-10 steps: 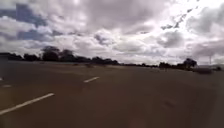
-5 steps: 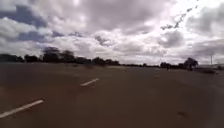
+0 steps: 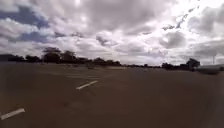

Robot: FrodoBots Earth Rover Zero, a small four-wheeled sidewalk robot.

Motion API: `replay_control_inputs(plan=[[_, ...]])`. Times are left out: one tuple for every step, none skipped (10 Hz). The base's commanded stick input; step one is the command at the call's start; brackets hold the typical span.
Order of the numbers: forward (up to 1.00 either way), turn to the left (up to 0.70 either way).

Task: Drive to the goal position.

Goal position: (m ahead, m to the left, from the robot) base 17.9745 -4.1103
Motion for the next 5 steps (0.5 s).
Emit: replay_control_inputs(plan=[[0.85, -0.08], [0.85, -0.11], [0.85, -0.15], [0.85, -0.19], [0.85, -0.22]])
